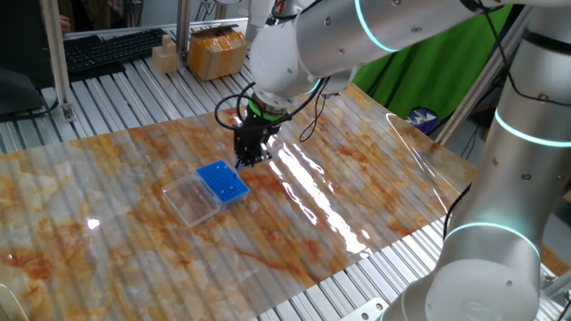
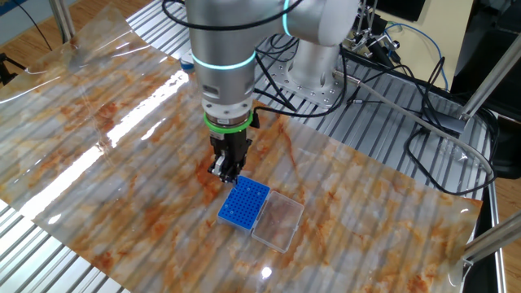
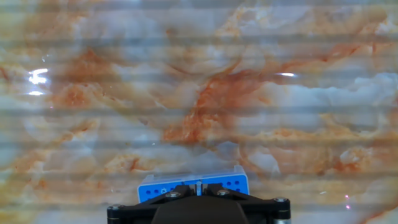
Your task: Insert a small pipette tip into the holder for small pipette tips
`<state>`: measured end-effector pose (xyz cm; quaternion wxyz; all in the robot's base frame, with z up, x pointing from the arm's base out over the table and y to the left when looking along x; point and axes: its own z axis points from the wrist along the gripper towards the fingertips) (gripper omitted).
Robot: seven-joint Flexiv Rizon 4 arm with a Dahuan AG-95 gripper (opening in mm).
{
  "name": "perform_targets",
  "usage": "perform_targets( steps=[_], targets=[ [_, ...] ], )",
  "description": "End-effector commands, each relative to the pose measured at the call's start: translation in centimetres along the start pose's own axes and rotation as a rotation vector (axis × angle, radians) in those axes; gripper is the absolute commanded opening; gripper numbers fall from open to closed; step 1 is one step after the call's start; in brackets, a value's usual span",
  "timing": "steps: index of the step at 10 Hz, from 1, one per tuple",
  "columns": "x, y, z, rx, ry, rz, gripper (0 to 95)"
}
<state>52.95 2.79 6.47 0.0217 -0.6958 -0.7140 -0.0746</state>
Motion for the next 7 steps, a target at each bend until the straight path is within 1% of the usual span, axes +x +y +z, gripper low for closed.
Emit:
perform_targets(
  steps=[1,3,4,5,6,7],
  targets=[
    [0.02,0.08,0.13,-0.002,-0.016,0.0,0.0],
    [0.06,0.13,0.25,-0.002,-0.043,-0.002,0.0],
    [0.1,0.18,0.35,-0.001,-0.064,-0.005,0.0],
    [0.11,0.19,0.39,-0.002,-0.066,-0.006,0.0],
    [0.13,0.21,0.44,-0.002,-0.081,-0.005,0.0],
    [0.14,0.21,0.45,-0.002,-0.087,-0.006,0.0]
  ],
)
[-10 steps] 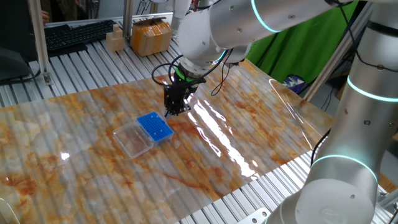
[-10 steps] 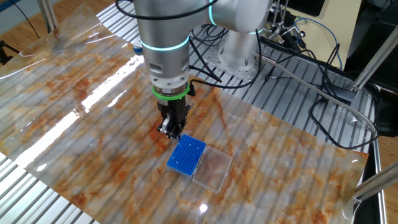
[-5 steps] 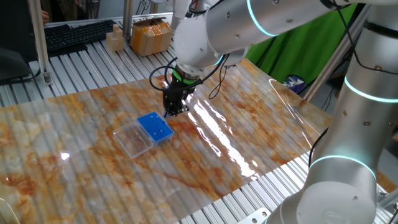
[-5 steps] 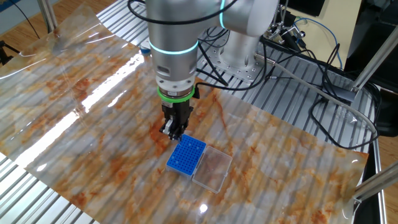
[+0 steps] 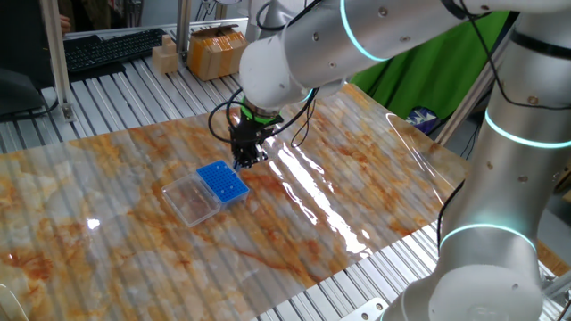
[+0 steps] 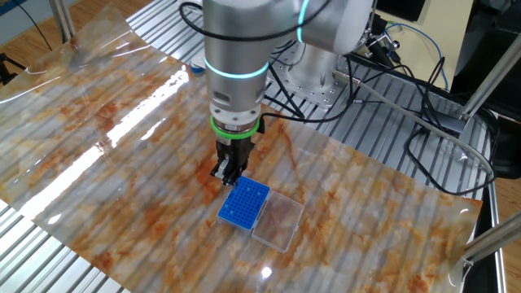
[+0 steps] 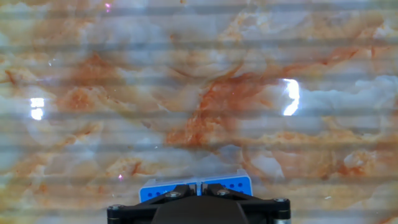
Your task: Insert a small pipette tip into the holder for small pipette tips
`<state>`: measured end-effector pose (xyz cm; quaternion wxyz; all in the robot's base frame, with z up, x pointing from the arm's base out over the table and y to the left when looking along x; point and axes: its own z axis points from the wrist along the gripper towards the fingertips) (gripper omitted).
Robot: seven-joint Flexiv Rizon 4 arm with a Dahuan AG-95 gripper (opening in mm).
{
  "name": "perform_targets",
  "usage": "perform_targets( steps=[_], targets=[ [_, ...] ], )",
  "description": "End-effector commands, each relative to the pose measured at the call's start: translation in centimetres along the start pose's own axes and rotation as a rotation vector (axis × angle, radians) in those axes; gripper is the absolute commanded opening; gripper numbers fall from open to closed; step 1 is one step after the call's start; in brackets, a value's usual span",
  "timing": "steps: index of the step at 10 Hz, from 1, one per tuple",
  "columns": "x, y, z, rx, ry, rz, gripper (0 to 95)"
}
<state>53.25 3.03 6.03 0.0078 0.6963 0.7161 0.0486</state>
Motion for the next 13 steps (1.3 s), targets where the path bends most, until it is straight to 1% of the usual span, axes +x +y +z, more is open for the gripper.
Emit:
perform_targets(
  steps=[1,2,3,5,7,8,10,11,13],
  targets=[
    [-0.03,-0.05,-0.03,0.002,-0.012,0.001,0.0],
    [-0.03,-0.05,-0.03,0.002,-0.017,0.002,0.0],
    [-0.03,-0.05,-0.03,0.002,-0.031,0.002,0.0],
    [-0.03,-0.04,-0.04,0.003,-0.04,0.002,0.0],
    [-0.01,-0.05,-0.04,0.003,-0.061,-0.001,0.0],
    [-0.01,-0.05,-0.05,0.002,-0.076,-0.004,0.0],
    [0.0,-0.05,-0.05,-0.002,-0.089,-0.007,0.0],
    [0.0,-0.05,-0.05,-0.007,-0.101,-0.008,0.0],
    [0.0,-0.05,-0.05,-0.013,-0.11,-0.007,0.0]
  ],
)
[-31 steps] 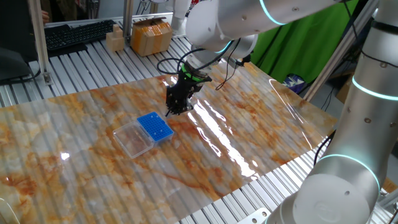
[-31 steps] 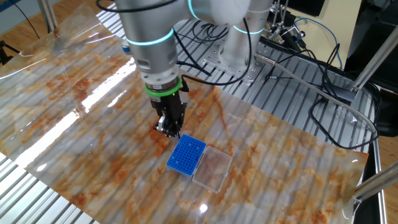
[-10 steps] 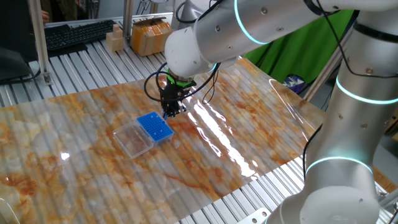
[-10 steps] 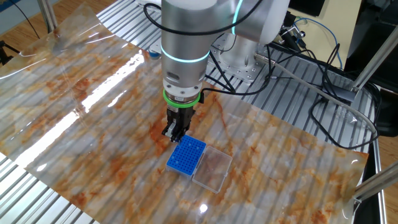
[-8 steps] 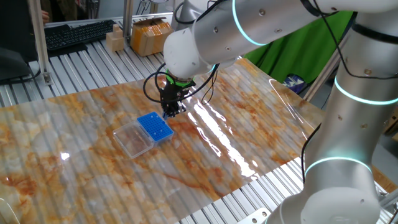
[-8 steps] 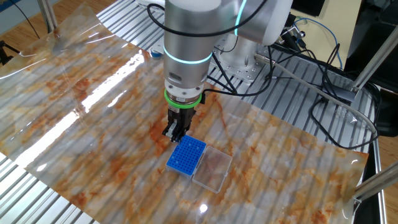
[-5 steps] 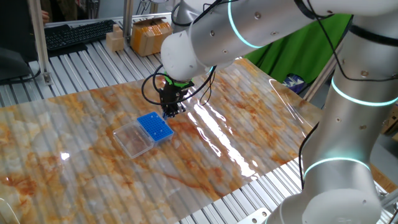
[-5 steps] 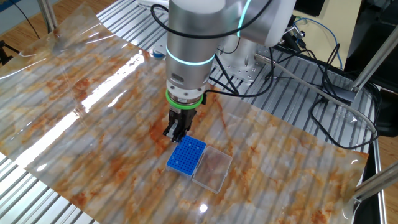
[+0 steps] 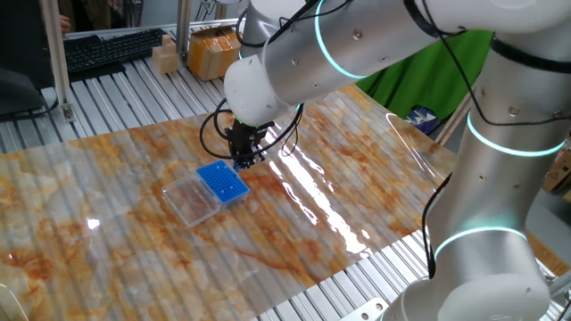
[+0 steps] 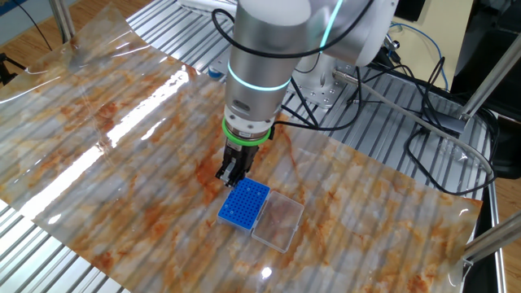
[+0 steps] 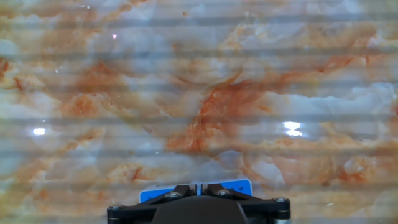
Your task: Insert a small pipette tip into the holder for small pipette tips
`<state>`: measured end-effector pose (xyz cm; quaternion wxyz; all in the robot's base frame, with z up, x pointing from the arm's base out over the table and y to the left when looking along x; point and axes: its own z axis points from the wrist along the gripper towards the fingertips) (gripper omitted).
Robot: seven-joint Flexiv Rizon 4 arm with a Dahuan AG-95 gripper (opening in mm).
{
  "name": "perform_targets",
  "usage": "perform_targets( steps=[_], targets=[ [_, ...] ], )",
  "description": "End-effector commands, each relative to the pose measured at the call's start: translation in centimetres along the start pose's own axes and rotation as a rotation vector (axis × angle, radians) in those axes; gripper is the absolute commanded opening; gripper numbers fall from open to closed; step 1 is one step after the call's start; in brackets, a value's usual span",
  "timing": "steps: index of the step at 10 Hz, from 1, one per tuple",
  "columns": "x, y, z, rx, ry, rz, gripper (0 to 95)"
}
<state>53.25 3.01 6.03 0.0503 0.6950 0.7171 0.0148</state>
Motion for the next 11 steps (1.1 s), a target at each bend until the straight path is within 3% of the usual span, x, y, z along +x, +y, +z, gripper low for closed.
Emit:
perform_targets(
  steps=[1,11],
  targets=[
    [0.01,-0.04,-0.05,-0.004,-0.009,0.001,0.0],
    [0.23,-0.11,-0.18,-0.012,-0.054,0.012,0.0]
  ],
)
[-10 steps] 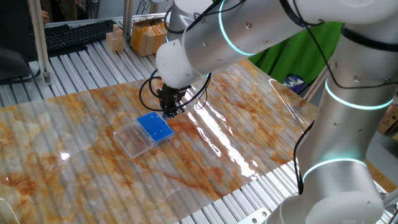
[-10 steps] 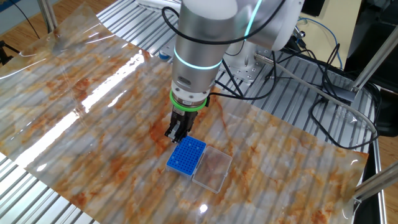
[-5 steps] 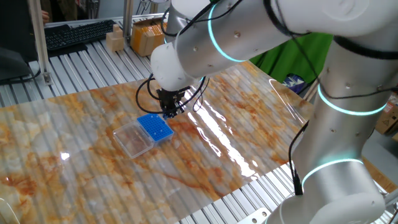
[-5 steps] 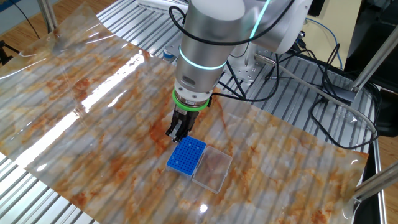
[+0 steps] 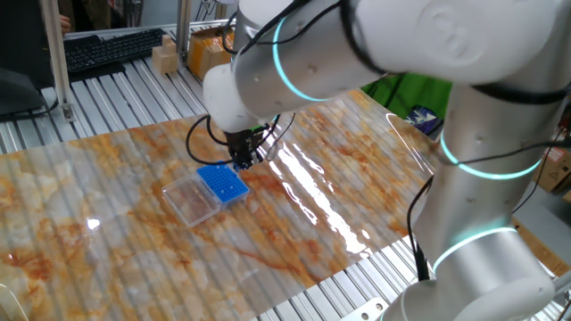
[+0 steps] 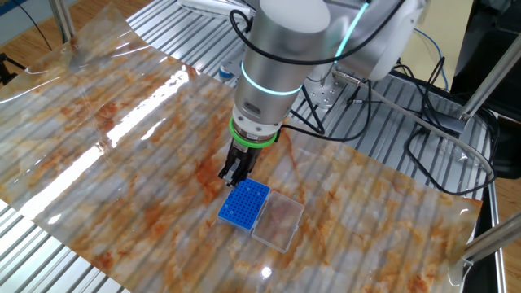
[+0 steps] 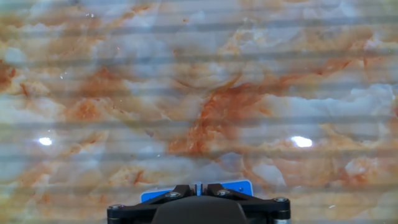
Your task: Insert a small pipette tip into the holder for small pipette tips
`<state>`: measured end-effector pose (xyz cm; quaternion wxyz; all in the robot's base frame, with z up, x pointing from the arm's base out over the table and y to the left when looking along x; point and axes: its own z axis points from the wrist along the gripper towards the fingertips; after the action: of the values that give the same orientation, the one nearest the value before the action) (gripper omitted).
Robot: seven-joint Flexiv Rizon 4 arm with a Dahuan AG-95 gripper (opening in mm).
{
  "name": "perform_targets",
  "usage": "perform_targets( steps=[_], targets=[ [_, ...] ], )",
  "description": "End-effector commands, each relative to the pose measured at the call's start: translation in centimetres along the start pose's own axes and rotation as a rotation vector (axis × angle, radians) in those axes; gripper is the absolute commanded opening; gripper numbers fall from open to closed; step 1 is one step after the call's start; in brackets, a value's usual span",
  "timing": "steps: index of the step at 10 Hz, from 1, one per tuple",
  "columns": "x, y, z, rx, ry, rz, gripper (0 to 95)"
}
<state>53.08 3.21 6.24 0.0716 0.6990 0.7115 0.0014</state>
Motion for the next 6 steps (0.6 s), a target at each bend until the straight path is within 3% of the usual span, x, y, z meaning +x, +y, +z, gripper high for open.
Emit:
perform_targets(
  steps=[1,6],
  targets=[
    [0.08,0.02,0.02,-0.002,-0.01,0.002,0.0],
    [0.15,0.01,0.0,-0.001,-0.012,0.002,0.0]
  ],
)
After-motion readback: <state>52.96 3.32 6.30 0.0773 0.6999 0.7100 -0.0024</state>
